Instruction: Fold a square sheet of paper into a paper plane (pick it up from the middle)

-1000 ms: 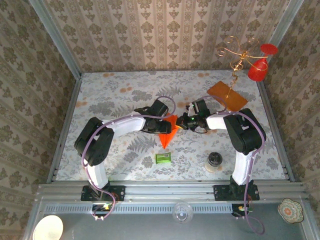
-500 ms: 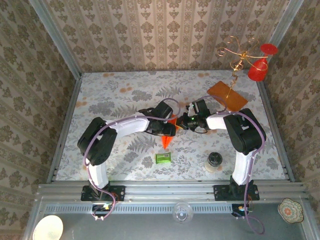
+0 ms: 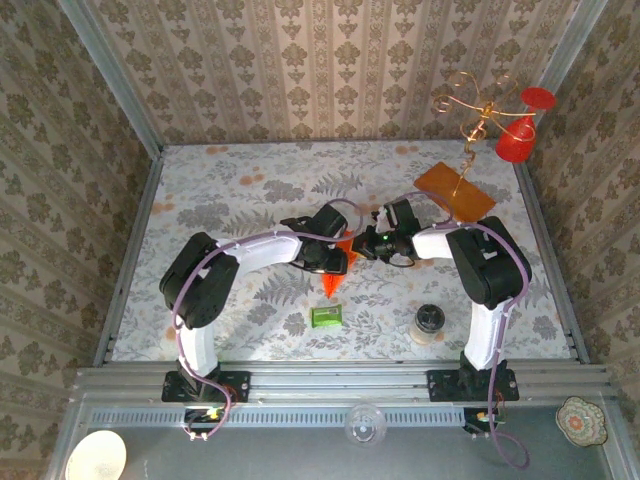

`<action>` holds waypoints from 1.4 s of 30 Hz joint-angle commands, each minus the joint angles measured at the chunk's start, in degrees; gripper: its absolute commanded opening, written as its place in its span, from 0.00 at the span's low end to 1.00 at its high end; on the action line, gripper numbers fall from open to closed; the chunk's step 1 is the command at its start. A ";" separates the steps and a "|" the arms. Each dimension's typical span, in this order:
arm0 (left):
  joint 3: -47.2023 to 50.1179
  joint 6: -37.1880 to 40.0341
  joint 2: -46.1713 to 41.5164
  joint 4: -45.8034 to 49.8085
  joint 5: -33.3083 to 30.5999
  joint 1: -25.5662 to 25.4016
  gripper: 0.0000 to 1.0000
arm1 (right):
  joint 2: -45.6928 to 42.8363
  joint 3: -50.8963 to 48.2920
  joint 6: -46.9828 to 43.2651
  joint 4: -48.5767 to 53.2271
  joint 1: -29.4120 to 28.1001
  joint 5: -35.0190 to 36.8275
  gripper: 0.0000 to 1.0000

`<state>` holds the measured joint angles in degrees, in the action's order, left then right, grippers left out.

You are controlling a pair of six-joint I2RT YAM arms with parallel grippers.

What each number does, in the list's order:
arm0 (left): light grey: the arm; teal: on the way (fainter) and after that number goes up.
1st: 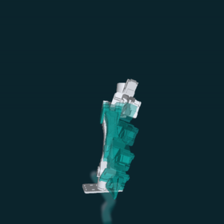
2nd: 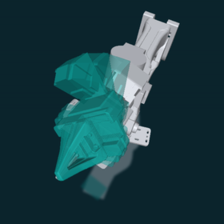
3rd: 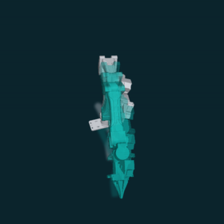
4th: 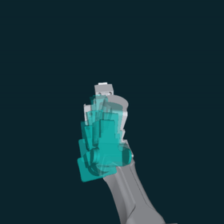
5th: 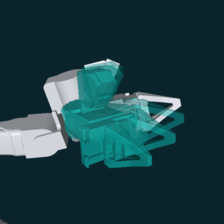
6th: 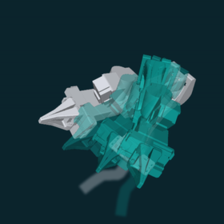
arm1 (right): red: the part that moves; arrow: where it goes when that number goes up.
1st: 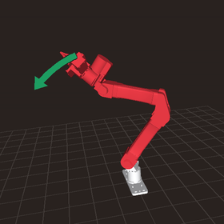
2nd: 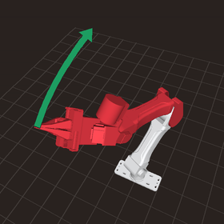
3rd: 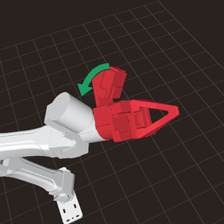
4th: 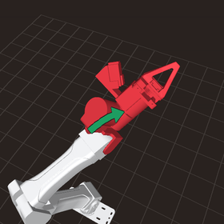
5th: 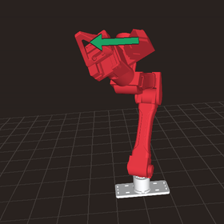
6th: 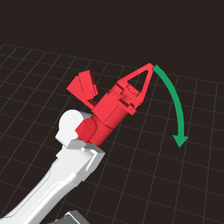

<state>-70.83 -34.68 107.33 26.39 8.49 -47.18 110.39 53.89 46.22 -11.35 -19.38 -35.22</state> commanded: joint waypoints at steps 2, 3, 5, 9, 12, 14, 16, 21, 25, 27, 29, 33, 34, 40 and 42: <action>-2.27 0.14 1.45 2.25 -1.81 -0.19 0.33 | 0.44 0.70 -0.92 1.31 -0.22 -1.21 0.01; -2.60 0.22 1.80 2.50 -1.90 -0.19 0.32 | 0.37 0.72 -0.87 1.25 -0.24 -1.17 0.01; -3.21 0.22 2.48 3.17 -2.19 -0.28 0.32 | 0.20 0.72 -0.87 1.31 -0.15 -1.21 0.01; -4.29 0.23 3.54 4.41 -3.08 -0.23 0.30 | -0.06 0.76 -0.87 1.25 -0.22 -1.19 0.02; -5.45 0.29 4.01 5.60 -4.45 -0.37 0.27 | -0.03 0.93 -0.83 1.34 -0.14 -1.17 0.02; -5.96 0.30 4.37 6.36 -5.13 -0.51 0.24 | -0.15 0.98 -0.82 1.39 -0.14 -1.17 0.03; -6.16 0.40 4.68 6.74 -5.20 -0.59 0.18 | -0.29 0.99 -0.69 1.36 -0.14 -1.10 0.03; -6.08 0.40 3.93 7.36 -7.09 -0.81 0.08 | -2.53 0.33 -1.08 2.11 -0.10 0.43 0.19; -5.80 0.88 2.09 7.79 -9.29 -0.46 0.07 | -6.57 -0.99 -2.38 3.44 0.20 3.33 0.43; -5.35 0.93 0.96 7.81 -10.25 0.01 0.06 | -10.01 -3.07 -3.10 2.53 0.42 6.09 0.56; -4.28 0.60 -0.49 7.18 -11.09 0.71 0.05 | -13.77 -5.53 -3.96 1.53 0.56 9.65 0.63; -2.05 0.22 -2.94 5.10 -11.22 3.89 0.05 | -18.99 -7.33 -5.86 3.64 1.30 14.97 0.67; -2.01 0.45 -3.09 4.79 -10.98 4.62 0.05 | -19.81 -7.76 -6.00 3.91 1.42 15.92 0.68; -6.57 3.27 -0.01 6.13 -11.39 7.36 0.04 | -24.31 -9.97 -6.58 4.89 1.73 21.18 0.71; -9.56 4.09 2.30 7.79 -12.12 7.64 0.04 | -25.36 -10.46 -6.53 5.18 1.80 22.31 0.71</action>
<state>-76.47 -33.23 107.22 31.86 -2.07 -39.51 87.15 44.23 40.84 -8.14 -17.76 -17.41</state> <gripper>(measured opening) 0.066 0.709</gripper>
